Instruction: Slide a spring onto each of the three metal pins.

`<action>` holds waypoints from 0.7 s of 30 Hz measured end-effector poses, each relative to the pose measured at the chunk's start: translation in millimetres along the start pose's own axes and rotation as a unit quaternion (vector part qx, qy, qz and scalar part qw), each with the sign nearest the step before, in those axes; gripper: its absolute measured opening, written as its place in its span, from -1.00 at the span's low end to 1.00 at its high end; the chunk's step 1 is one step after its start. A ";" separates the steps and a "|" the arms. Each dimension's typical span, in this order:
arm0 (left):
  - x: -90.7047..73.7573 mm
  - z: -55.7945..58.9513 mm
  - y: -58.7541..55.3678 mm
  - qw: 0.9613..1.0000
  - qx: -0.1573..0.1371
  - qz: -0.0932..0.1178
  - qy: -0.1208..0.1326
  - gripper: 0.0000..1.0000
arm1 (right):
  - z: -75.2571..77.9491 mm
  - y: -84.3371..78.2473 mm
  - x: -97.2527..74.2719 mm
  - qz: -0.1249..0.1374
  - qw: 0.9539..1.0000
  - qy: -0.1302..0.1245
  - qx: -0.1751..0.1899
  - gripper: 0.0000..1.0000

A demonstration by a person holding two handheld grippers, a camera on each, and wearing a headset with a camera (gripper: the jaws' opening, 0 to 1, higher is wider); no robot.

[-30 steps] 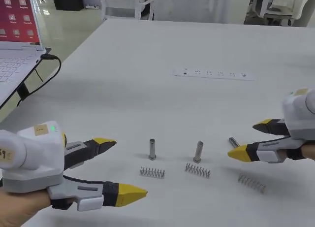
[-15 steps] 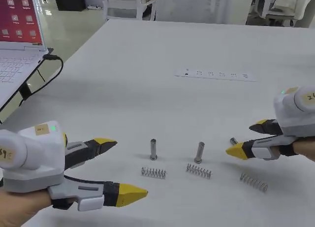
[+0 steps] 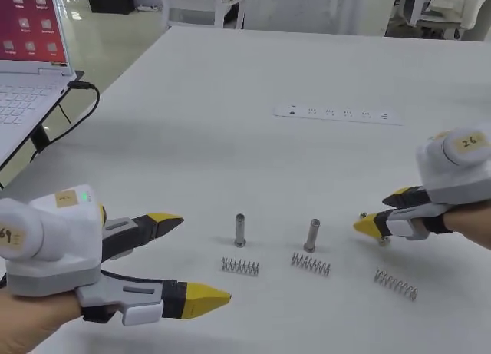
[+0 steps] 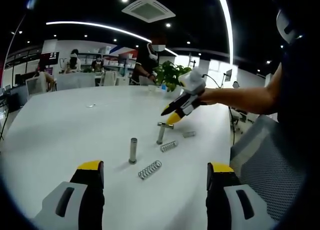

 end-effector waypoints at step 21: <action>1.0 0.4 1.1 1.000 0.001 0.003 -0.001 0.62 | 2.5 0.7 9.7 -0.033 0.999 -0.010 0.019 -0.55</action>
Point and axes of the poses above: the centre of the closed fingertips' face, and the gripper's own axes: x roughly forward along the fingers, z roughly to its right, y roughly out of its top, the point moved 4 cm from there along -x, roughly backward along the fingers, and after that the axes turned 14 degrees about -x, right-handed, at the moved point
